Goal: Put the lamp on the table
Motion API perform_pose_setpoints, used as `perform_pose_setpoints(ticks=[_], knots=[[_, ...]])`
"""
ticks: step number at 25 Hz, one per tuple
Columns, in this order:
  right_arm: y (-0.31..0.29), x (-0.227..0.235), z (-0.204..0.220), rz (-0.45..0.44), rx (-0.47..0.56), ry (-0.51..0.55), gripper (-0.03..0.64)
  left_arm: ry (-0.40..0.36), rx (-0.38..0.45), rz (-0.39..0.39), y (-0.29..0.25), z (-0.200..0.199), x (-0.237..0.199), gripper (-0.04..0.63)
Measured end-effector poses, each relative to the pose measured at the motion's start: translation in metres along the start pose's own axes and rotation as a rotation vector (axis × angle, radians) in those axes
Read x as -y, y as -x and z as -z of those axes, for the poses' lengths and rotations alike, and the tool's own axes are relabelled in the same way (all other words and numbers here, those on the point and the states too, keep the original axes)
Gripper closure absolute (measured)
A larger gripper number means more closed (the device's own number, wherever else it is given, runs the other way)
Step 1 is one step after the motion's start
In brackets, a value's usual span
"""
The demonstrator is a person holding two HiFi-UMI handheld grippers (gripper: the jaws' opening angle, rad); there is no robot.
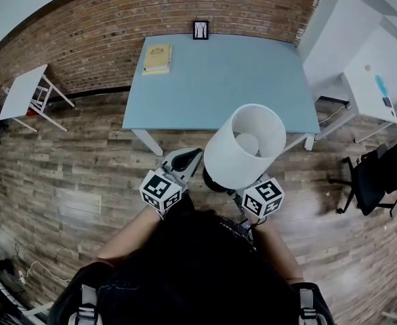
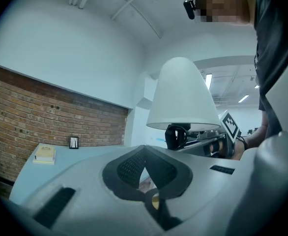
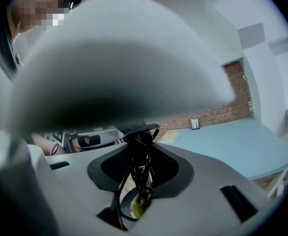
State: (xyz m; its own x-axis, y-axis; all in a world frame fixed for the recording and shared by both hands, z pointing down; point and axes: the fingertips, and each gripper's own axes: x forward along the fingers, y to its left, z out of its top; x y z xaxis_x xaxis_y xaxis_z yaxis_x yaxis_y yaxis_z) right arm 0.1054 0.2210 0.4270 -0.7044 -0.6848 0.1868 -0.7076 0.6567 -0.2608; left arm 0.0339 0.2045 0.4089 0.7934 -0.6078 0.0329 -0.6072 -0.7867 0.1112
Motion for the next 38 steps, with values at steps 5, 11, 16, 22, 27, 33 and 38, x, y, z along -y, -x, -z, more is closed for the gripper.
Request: perform_pose_setpoints(ticks=[5, 11, 16, 22, 27, 33, 38], knots=[[0.013, 0.023, 0.001, 0.039, -0.005, -0.023, 0.5, -0.008, 0.006, 0.068, -0.035, -0.001, 0.017, 0.586], [0.015, 0.05, -0.005, 0.074, 0.0, -0.033, 0.5, 0.001, -0.007, 0.102, -0.067, 0.005, 0.008, 0.586], [0.001, 0.067, -0.008, 0.082, -0.002, -0.04, 0.5, 0.005, -0.005, 0.117, -0.085, 0.003, -0.008, 0.586], [-0.036, 0.089, -0.018, 0.089, -0.015, -0.048, 0.5, 0.01, -0.017, 0.106, -0.098, 0.003, -0.048, 0.586], [-0.083, 0.102, -0.02, 0.098, -0.037, -0.046, 0.5, 0.041, -0.006, 0.101, -0.101, 0.009, -0.097, 0.586], [-0.154, 0.116, -0.041, 0.115, -0.026, -0.051, 0.5, 0.045, 0.019, 0.124, -0.11, -0.006, -0.172, 0.586], [-0.212, 0.11, -0.062, 0.126, -0.026, -0.057, 0.5, 0.026, 0.036, 0.115, -0.097, -0.039, -0.243, 0.586]])
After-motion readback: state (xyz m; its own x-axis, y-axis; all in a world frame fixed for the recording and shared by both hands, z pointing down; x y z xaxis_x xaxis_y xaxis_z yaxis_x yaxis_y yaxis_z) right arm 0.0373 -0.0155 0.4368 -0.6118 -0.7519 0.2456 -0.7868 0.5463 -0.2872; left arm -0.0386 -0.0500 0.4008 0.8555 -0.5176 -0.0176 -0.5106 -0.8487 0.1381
